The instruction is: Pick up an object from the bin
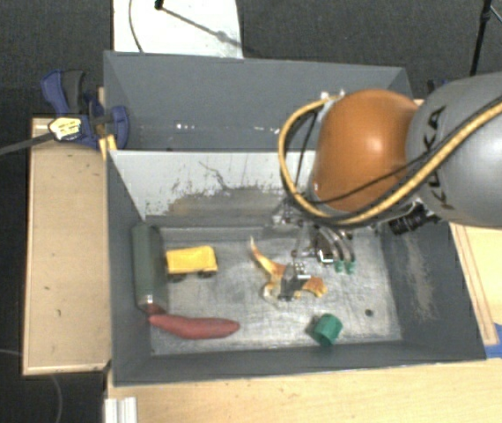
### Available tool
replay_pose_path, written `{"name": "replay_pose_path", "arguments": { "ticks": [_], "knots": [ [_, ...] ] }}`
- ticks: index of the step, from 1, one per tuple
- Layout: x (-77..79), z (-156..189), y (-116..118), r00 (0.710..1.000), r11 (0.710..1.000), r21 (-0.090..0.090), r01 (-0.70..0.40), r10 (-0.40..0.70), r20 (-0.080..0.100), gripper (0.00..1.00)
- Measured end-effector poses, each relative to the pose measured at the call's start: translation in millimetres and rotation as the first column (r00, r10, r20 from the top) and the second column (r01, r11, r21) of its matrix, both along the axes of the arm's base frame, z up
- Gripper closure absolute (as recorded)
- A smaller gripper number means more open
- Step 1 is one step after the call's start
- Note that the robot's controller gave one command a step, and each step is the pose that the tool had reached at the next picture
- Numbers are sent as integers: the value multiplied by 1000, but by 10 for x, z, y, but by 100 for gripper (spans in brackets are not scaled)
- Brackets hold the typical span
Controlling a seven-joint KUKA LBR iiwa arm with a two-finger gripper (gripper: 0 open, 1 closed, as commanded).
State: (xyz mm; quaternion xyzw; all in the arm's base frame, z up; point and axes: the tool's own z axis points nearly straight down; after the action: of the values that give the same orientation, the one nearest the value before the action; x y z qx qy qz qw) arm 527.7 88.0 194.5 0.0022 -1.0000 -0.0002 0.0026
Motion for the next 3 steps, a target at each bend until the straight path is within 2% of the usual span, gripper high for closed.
{"name": "replay_pose_path", "arguments": {
  "ticks": [1,2,3],
  "knots": [
    [18,40,-4,1000,1000,1,3,-3,8,0],
    [242,-409,-154,998,998,1,-63,63,15,0],
    [51,-1210,-354,992,992,0,-124,124,7,100]
  ]
}}
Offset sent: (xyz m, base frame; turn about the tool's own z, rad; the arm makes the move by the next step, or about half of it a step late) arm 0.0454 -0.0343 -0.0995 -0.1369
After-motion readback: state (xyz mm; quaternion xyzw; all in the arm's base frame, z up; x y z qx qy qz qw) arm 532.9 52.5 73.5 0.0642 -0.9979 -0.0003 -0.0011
